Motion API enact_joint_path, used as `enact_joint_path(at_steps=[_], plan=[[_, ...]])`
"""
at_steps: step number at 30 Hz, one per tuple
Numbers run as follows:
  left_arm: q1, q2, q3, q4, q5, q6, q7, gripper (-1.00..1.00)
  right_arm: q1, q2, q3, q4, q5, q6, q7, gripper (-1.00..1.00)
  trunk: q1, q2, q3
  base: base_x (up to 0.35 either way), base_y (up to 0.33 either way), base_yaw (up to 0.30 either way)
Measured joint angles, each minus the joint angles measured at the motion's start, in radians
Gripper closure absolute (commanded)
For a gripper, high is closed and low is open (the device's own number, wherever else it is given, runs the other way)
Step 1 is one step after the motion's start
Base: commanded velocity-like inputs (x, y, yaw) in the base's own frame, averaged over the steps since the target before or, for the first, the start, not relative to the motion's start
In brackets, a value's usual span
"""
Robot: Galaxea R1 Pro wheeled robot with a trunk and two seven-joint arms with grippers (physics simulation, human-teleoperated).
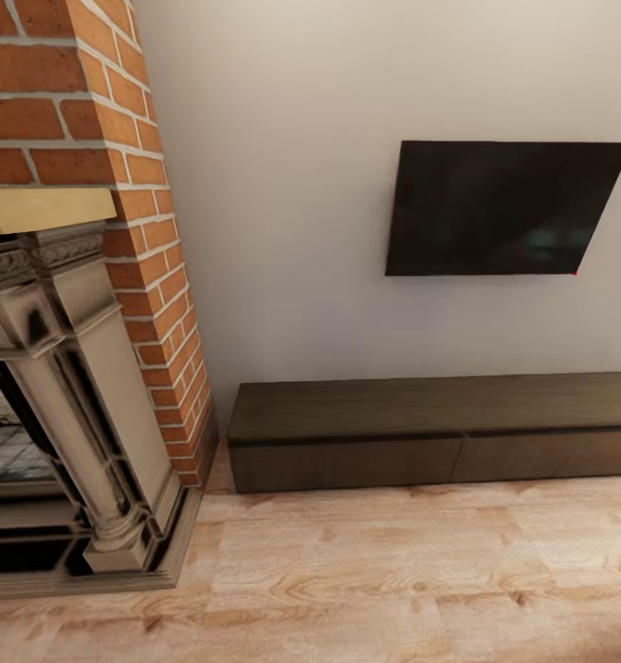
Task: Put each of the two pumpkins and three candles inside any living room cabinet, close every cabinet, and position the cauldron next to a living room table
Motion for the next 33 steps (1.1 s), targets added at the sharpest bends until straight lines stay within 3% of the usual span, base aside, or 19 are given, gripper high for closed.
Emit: enact_joint_path(at_steps=[3,9,14,19,23,25,28,29,32,33], plan=[[0.0,0.0,0.0,0.0,0.0,0.001,0.0,-1.0,-0.002,0.0,-0.014,-0.068,-0.001,0.0,0.002,-1.0,0.0,0.0,0.0,0.004,0.0,0.0],[0.0,0.001,0.0,0.0,0.0,0.004,0.0,-1.0,-0.001,0.001,-0.053,-0.1,-0.002,-0.01,0.003,-1.0,0.0,0.0,0.0,0.0,0.0,0.0],[0.0,0.001,0.0,0.0,0.002,0.005,-0.002,-1.0,0.001,0.002,-0.064,-0.165,-0.002,-0.08,0.002,-1.0,0.0,0.0,0.0,0.0,0.0,0.0],[-0.013,0.001,0.0,-0.006,0.003,0.008,-0.005,-1.0,0.003,0.035,-0.07,-0.35,-0.007,-0.099,0.002,-1.0,0.0,0.0,0.0,0.0,0.0,0.0],[-0.032,0.001,0.0,-0.021,0.004,0.015,-0.006,-1.0,0.002,0.052,-0.07,-0.559,-0.009,0.001,-0.002,-1.0,0.0,0.0,0.0,0.0,0.0,0.0],[-0.043,0.001,0.001,-0.025,0.004,0.017,-0.006,-1.0,-0.002,0.056,-0.072,-0.696,-0.011,0.129,-0.004,-1.0,0.0,0.0,0.0,0.0,0.0,0.0],[-0.053,0.001,0.001,-0.028,0.004,0.02,-0.006,-1.0,-0.009,0.058,-0.073,-0.817,-0.035,0.255,-0.006,-1.0,0.0,0.0,0.0,0.0,0.0,0.0],[-0.055,0.001,0.001,-0.029,0.004,0.021,-0.006,-1.0,-0.016,0.058,-0.073,-0.845,-0.054,0.286,-0.006,-1.0,0.0,0.0,0.0,0.0,0.0,0.0],[-0.062,0.0,0.001,-0.031,0.003,0.026,-0.005,-1.0,-0.07,0.055,-0.074,-0.907,-0.177,0.358,-0.009,-1.0,0.0,0.0,0.0,0.0,0.0,0.0],[-0.064,0.0,0.002,-0.031,0.004,0.027,-0.005,-1.0,-0.101,0.055,-0.074,-0.918,-0.236,0.375,-0.011,-1.0,0.0,0.0,0.0,0.0,0.0,0.0]])
